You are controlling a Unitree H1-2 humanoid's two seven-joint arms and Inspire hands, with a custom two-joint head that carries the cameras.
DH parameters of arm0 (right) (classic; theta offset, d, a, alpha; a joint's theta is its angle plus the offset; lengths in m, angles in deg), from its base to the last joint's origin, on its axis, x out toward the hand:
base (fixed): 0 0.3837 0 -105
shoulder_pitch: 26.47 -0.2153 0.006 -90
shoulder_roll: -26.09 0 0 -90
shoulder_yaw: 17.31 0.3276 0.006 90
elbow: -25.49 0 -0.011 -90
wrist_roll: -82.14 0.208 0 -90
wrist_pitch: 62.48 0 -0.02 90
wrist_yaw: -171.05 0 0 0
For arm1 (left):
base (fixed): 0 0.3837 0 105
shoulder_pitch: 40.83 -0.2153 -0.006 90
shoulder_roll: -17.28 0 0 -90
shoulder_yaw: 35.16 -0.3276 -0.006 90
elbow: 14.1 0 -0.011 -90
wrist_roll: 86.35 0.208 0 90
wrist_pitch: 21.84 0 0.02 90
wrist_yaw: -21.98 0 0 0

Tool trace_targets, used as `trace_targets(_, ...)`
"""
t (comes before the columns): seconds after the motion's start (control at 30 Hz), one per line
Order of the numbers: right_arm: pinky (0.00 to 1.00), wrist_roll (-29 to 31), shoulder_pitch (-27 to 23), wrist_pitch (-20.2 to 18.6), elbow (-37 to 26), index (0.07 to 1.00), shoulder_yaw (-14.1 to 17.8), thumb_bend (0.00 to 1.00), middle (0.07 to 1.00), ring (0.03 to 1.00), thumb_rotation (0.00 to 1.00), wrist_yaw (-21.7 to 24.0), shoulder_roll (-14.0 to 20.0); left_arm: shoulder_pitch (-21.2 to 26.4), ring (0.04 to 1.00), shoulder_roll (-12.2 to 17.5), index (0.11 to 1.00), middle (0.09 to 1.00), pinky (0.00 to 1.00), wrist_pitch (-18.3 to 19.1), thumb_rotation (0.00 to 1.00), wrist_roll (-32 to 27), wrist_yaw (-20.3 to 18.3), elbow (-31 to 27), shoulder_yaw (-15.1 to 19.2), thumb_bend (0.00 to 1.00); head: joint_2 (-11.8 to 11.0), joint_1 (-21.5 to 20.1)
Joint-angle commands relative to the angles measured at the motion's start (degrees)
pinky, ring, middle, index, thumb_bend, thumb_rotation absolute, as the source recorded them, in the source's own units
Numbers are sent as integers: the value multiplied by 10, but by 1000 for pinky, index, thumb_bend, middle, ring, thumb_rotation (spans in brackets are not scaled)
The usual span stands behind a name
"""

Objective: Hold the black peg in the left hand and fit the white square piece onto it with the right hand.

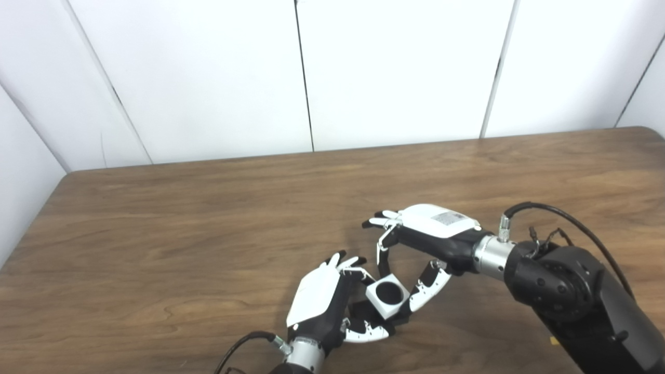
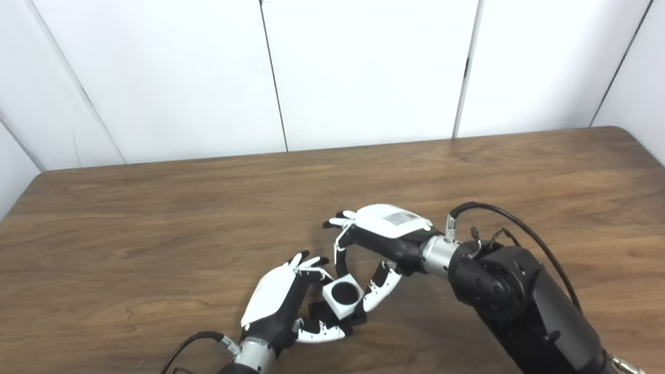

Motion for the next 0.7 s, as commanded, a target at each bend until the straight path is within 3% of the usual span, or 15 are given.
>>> trace_targets(0.0,1000,0,-15,6,-8,654,8,895,950,1000,282,-4,4,6,992,-1,489,889,1000,1,79,16,0,-14,-2,515,0,0)
trace_targets(0.67,1000,2,-15,-2,-7,690,16,978,967,1000,384,-5,4,3,991,1,490,884,1000,-3,82,15,-3,-9,4,515,-11,-4)
